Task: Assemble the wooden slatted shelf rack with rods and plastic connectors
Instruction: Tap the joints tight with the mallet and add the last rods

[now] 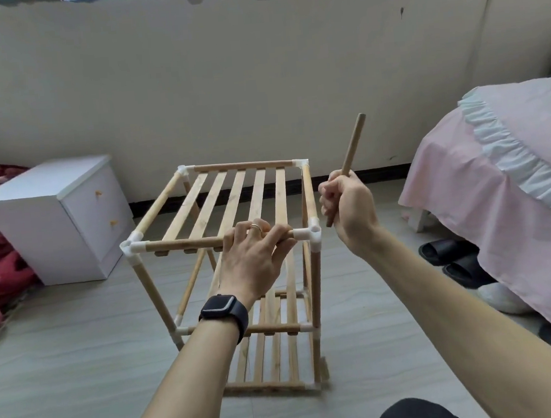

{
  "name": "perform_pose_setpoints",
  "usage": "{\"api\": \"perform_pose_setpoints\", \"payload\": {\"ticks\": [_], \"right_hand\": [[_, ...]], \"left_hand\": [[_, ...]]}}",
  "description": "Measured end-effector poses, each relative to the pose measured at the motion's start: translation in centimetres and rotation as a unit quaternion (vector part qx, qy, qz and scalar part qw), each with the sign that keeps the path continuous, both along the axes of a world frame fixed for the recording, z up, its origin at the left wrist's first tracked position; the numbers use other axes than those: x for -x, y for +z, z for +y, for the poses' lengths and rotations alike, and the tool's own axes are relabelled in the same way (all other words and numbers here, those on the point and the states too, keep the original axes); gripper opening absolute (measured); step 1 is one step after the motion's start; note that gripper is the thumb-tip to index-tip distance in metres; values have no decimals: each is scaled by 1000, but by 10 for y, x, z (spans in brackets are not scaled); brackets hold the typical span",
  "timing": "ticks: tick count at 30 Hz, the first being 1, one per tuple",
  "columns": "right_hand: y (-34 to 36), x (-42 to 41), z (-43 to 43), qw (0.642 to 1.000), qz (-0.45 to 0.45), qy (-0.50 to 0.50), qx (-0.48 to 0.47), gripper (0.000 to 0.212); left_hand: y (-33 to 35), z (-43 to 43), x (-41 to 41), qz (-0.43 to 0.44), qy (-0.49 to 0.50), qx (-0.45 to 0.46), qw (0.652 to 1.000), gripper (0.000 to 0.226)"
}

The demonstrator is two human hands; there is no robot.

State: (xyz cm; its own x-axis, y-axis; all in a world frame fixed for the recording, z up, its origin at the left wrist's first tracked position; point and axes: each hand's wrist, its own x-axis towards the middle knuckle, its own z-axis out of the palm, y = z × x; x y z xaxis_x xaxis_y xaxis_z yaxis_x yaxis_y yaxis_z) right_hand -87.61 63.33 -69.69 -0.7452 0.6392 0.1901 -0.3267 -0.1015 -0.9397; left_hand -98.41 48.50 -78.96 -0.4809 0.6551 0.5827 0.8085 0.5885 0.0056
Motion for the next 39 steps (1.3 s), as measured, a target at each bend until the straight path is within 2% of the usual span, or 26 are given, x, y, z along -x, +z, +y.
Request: {"api": "perform_pose_setpoints", "payload": {"ticks": [3, 7, 10, 11, 13, 15, 17, 19, 22, 25, 27, 30, 33, 36, 37, 38, 39], "right_hand": [[1, 9, 0, 999, 17, 35, 34, 32], [-38, -3, 16, 996, -64, 12, -56, 32], [-95, -15, 29, 985, -157, 16, -73, 35], [-119, -18, 33, 978, -197, 12, -70, 34], [-168, -23, 40, 954, -291, 6, -73, 28], [-216, -26, 46, 921, -379, 23, -90, 24], [-260, -29, 48, 891, -438, 49, -107, 24], [-297, -29, 46, 866, -481, 68, -116, 22], [-349, -32, 44, 839, -528, 84, -95, 26], [-393, -40, 47, 828, -549, 96, -62, 30], [-416, -44, 53, 825, -555, 95, -50, 28], [-438, -48, 63, 837, -542, 70, -4, 21], [-447, -53, 73, 856, -511, 40, 71, 19], [-441, -56, 82, 864, -490, 30, 111, 17], [-436, -57, 86, 869, -479, 22, 122, 16], [-428, -57, 89, 878, -458, 8, 134, 19], [-417, -57, 93, 891, -428, -15, 151, 26]], "left_hand": [[2, -4, 5, -8, -6, 5, 1000, 37], [7, -19, 22, -44, 7, 6, 999, 41], [-5, -26, 26, -15, 71, 4, 997, 53], [-14, -27, 22, -8, 83, -23, 996, 61], [-36, -30, 9, 22, 67, -105, 992, 67], [-66, -28, -6, 59, 13, -122, 991, 62], [-102, -20, -26, 21, -64, -57, 996, 47], [-137, -7, -46, -69, -119, 61, 989, 26], [-196, 25, -66, -262, -75, 233, 933, 38], [-252, 58, -63, -409, 6, 294, 864, 54], [-288, 79, -51, -447, 41, 306, 839, 59], [-336, 106, -30, -431, 78, 315, 842, 53], [-372, 122, -20, -397, 105, 337, 847, 58], [-392, 127, -15, -341, 98, 366, 860, 40], [-392, 128, -14, -365, 93, 355, 855, 34], [-388, 131, -13, -434, 89, 307, 842, 30], [-377, 134, -14, -554, 96, 216, 798, 31]]}}
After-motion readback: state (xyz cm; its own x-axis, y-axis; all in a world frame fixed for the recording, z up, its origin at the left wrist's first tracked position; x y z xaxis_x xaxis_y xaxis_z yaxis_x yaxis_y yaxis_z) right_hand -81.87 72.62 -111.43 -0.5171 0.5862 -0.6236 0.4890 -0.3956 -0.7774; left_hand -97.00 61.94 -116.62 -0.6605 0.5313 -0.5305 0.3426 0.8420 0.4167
